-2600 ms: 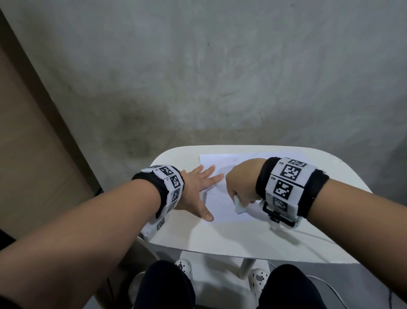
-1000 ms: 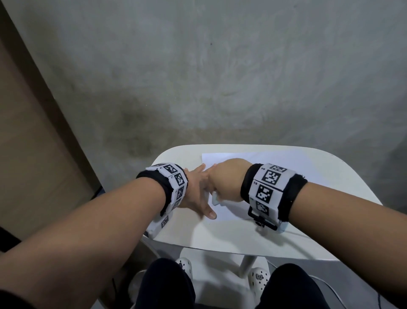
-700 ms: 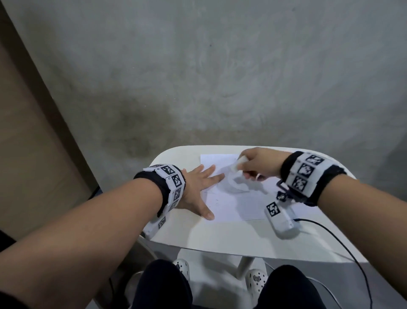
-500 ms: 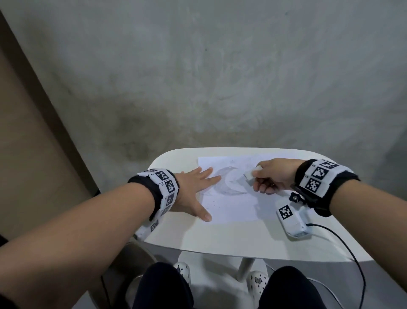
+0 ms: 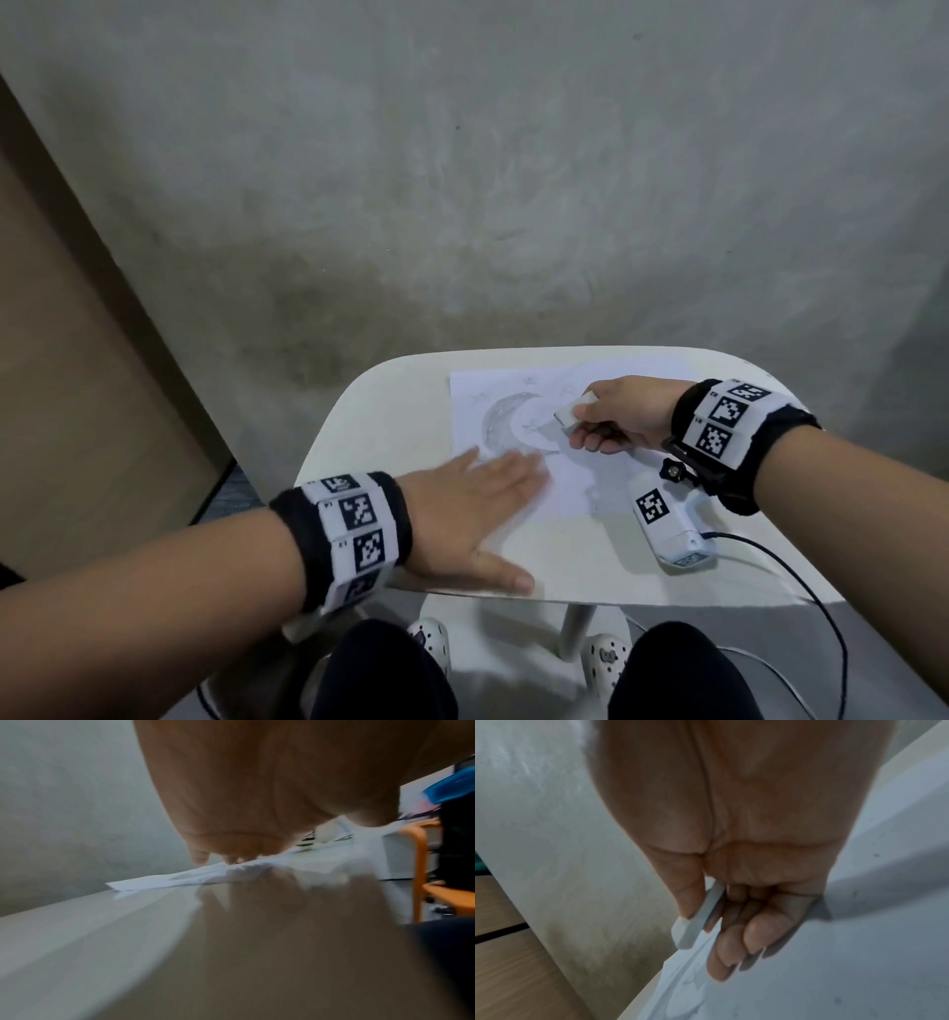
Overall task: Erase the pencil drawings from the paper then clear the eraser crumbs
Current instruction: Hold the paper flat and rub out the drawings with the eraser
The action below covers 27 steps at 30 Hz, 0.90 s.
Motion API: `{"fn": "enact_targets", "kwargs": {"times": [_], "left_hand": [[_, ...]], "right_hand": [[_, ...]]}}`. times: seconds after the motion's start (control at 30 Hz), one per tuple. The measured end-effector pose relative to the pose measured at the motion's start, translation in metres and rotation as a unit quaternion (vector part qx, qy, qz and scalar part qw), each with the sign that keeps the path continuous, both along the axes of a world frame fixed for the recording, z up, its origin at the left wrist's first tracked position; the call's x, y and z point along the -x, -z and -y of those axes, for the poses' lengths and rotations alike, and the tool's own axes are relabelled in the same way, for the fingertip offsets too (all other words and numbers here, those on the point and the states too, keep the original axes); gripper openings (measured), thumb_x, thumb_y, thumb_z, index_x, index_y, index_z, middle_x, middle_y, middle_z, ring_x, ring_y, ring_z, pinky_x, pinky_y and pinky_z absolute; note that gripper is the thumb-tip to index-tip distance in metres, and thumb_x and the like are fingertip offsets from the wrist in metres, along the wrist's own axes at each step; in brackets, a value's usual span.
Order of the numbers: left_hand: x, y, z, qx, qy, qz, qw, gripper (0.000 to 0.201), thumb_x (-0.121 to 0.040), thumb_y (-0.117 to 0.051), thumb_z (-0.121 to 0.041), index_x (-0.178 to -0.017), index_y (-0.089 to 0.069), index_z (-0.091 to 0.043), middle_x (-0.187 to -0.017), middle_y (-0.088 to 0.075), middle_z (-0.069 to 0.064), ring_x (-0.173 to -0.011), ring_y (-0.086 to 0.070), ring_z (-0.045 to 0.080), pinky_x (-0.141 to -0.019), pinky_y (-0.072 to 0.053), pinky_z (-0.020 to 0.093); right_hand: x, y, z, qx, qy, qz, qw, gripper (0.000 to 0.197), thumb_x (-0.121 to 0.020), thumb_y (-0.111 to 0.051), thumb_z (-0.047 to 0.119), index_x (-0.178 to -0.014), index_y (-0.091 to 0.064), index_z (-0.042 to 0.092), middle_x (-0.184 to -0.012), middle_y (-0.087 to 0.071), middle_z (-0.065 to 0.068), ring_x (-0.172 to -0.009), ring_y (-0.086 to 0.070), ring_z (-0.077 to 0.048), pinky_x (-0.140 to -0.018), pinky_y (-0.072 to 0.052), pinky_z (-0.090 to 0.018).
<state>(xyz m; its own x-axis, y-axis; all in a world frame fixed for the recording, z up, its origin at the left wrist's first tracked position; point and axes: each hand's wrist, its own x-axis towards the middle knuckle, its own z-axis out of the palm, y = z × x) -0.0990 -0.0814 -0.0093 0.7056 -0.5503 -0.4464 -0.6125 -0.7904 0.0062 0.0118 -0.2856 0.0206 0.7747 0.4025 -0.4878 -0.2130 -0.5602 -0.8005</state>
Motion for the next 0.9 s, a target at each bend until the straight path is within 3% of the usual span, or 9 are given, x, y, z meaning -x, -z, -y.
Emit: {"fn": "enact_targets", "kwargs": {"times": [0.1,0.23,0.37,0.47,0.53,0.63,0.7,0.8,0.9], "left_hand": [[-0.013,-0.003,-0.004,-0.045,-0.065,0.003,0.997,0.101,-0.089,-0.029,-0.077,-0.153,0.021,-0.017,-0.16,0.028,0.006,-0.148,0.023,0.018,-0.121,0.009,0.043],[-0.012,-0.01,0.009,0.005,0.041,-0.027,0.999,0.087,-0.092,-0.029,-0.07,-0.155,0.013,-0.028,-0.163,0.02,-0.002,-0.149,0.016,0.014,-0.117,0.01,0.042],[-0.047,-0.012,-0.028,0.011,-0.165,0.032,0.986,0.107,-0.085,-0.045,-0.075,-0.154,0.019,-0.022,-0.161,0.023,-0.003,-0.15,0.017,0.014,-0.122,0.005,0.043],[-0.06,-0.01,-0.043,-0.032,-0.209,-0.008,0.977,0.121,-0.079,-0.056,-0.076,-0.154,0.019,-0.018,-0.162,0.024,0.0,-0.15,0.017,0.015,-0.122,0.004,0.043],[-0.061,-0.011,-0.041,-0.022,-0.208,-0.033,0.977,0.124,-0.078,-0.06,-0.073,-0.154,0.02,-0.018,-0.161,0.025,-0.001,-0.149,0.017,0.014,-0.122,0.005,0.043],[-0.063,-0.009,-0.041,-0.02,-0.21,-0.029,0.977,0.124,-0.078,-0.062,-0.072,-0.153,0.022,-0.019,-0.161,0.026,-0.002,-0.149,0.018,0.014,-0.122,0.005,0.044],[-0.064,-0.005,-0.045,-0.014,-0.21,-0.028,0.977,0.124,-0.077,-0.062,-0.073,-0.154,0.021,-0.021,-0.161,0.026,-0.003,-0.149,0.018,0.014,-0.121,0.005,0.047],[-0.064,0.0,-0.046,0.008,-0.217,-0.025,0.976,0.12,-0.071,-0.063,-0.077,-0.157,0.006,-0.029,-0.162,0.02,-0.009,-0.149,0.019,0.016,-0.12,0.005,0.053],[-0.066,0.001,-0.049,-0.009,-0.224,-0.032,0.974,0.121,-0.069,-0.06,-0.082,-0.157,0.004,-0.029,-0.163,0.018,-0.011,-0.148,0.022,0.015,-0.119,0.006,0.055]], "right_hand": [[-0.001,0.002,0.001,-0.002,0.003,-0.001,1.0,0.025,-0.104,-0.036,0.009,-0.084,-0.051,0.006,-0.077,-0.06,-0.009,-0.061,-0.051,-0.013,-0.054,-0.041,-0.019],[-0.003,0.005,0.004,0.0,-0.001,0.005,1.0,0.025,-0.103,-0.038,0.009,-0.082,-0.051,0.007,-0.077,-0.061,-0.009,-0.061,-0.052,-0.013,-0.054,-0.041,-0.019],[-0.002,0.002,0.001,0.025,-0.018,0.01,0.999,0.019,-0.1,-0.046,0.011,-0.082,-0.051,0.008,-0.077,-0.062,-0.008,-0.063,-0.053,-0.014,-0.058,-0.042,-0.021],[0.0,0.0,-0.006,0.115,-0.064,0.064,0.989,0.016,-0.096,-0.053,0.013,-0.08,-0.05,0.009,-0.075,-0.062,-0.008,-0.062,-0.049,-0.018,-0.059,-0.04,-0.023],[0.005,-0.008,-0.014,0.207,-0.122,0.111,0.964,0.011,-0.093,-0.055,0.018,-0.086,-0.051,0.01,-0.08,-0.06,-0.009,-0.067,-0.049,-0.023,-0.062,-0.04,-0.026],[0.023,-0.022,-0.043,0.349,-0.241,0.203,0.883,0.007,-0.091,-0.053,0.014,-0.095,-0.056,0.009,-0.09,-0.057,-0.006,-0.081,-0.051,-0.022,-0.057,-0.038,-0.022],[0.035,-0.026,-0.076,0.365,-0.302,0.245,0.846,0.004,-0.09,-0.054,0.009,-0.088,-0.057,0.009,-0.094,-0.059,-0.008,-0.085,-0.052,-0.022,-0.058,-0.039,-0.024],[0.032,-0.016,-0.11,0.335,-0.307,0.282,0.845,0.025,-0.093,-0.053,0.017,-0.072,-0.043,0.025,-0.097,-0.061,-0.005,-0.081,-0.05,-0.021,-0.069,-0.047,-0.029],[0.022,-0.011,-0.121,0.365,-0.285,0.334,0.821,0.01,-0.091,-0.054,0.02,-0.086,-0.046,0.024,-0.113,-0.064,-0.009,-0.081,-0.046,-0.021,-0.08,-0.049,-0.037]]}}
